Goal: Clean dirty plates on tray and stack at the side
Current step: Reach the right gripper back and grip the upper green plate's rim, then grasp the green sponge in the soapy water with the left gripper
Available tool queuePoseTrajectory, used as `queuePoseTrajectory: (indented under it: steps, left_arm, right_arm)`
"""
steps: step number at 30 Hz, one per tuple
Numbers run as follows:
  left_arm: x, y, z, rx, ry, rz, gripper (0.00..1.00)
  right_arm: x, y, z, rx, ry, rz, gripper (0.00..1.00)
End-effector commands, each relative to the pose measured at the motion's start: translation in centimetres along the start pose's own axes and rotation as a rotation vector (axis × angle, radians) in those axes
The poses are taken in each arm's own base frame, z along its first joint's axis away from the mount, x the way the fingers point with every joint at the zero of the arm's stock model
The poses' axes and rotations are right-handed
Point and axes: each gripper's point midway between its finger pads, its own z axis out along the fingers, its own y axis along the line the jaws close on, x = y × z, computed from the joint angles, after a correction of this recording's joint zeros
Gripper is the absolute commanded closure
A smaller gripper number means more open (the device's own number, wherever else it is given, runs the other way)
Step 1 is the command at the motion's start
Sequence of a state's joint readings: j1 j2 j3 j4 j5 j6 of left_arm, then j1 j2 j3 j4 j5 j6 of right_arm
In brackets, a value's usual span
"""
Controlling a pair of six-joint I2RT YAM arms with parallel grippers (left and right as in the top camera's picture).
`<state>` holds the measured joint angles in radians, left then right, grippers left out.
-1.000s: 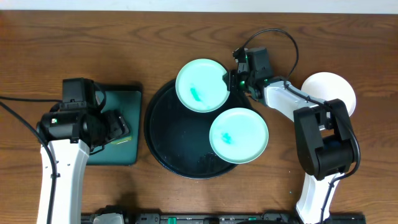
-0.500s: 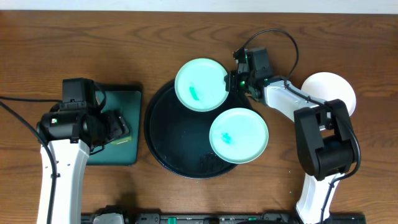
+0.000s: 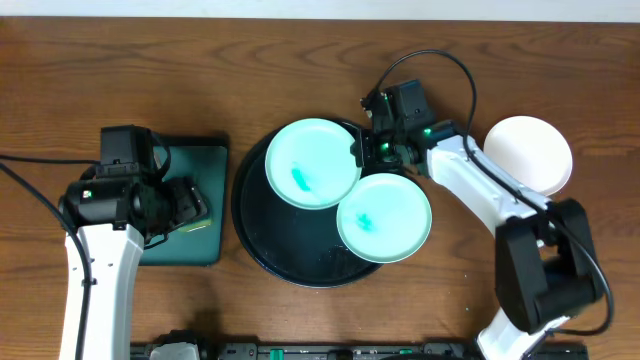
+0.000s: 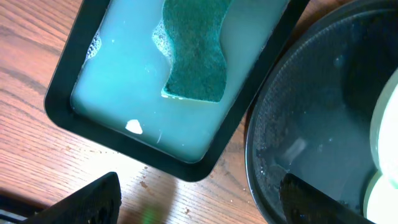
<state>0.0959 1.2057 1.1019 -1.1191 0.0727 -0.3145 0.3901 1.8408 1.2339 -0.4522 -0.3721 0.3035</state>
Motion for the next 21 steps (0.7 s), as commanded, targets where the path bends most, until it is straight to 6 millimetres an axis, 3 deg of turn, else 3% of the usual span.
queuePoseTrajectory:
  steps: [1,7,15,21]
  left_arm:
    - [-0.3,-0.1,-0.3,0.002,-0.007,0.0,0.18]
    - [-0.3,-0.2,-0.3,0.002,-0.008,0.001,0.18]
    - [-0.3,-0.2,-0.3,0.002,-0.008,0.001,0.18]
    - [-0.3,-0.2,-0.3,0.002,-0.008,0.002,0.18]
  right_arm:
    - [1.3,-1.2,0.8,0.079,0.042,0.005,0.99]
    - [2.7,-2.4,3.6,0.089,0.098,0.006,0.99]
    - [0.4,-1.1,4.6,0.035,0.004,-0.039,0.99]
    - [0.6,-0.9,5.6,0.047,0.004,-0.062,0.99]
